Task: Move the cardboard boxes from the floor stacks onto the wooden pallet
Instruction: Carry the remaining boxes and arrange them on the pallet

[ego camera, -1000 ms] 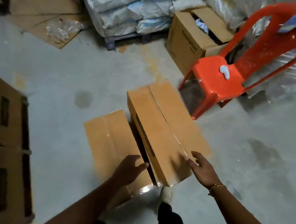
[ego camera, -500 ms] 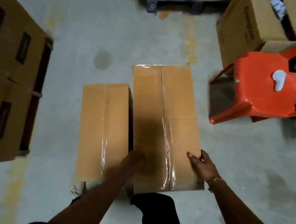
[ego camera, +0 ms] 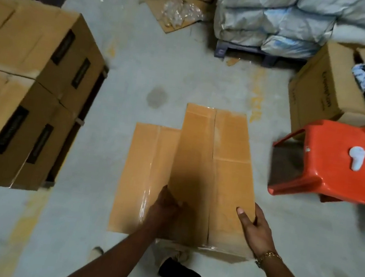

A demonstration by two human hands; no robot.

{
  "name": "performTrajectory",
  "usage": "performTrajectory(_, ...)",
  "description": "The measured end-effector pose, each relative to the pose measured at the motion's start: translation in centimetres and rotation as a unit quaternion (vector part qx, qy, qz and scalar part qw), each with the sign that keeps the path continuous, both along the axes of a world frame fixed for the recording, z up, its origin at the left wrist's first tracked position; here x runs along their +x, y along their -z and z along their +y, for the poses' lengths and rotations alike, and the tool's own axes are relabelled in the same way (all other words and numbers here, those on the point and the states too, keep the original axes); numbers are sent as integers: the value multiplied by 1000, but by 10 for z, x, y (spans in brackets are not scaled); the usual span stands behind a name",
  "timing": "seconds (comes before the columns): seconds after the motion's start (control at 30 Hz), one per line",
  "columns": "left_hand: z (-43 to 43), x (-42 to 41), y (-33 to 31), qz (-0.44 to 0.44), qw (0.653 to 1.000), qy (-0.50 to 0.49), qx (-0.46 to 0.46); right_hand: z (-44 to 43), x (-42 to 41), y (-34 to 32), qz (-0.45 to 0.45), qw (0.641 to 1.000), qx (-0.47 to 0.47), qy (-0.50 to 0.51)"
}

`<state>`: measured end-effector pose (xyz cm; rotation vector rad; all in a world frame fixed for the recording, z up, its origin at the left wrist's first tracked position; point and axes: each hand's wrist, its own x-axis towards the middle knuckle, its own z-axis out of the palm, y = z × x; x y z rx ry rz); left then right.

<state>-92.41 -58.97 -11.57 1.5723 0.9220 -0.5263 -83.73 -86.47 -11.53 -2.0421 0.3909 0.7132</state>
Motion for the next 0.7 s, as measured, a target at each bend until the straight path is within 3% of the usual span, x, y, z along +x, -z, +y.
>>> performTrajectory(0.37,147,-101,-74,-57,994,-28,92,168,-63,-84,-54,994,-32,-91)
performTrajectory(0.7,353,-264,-124,-141,970,-146,135,392,-183,-113,-103,980,17,-168)
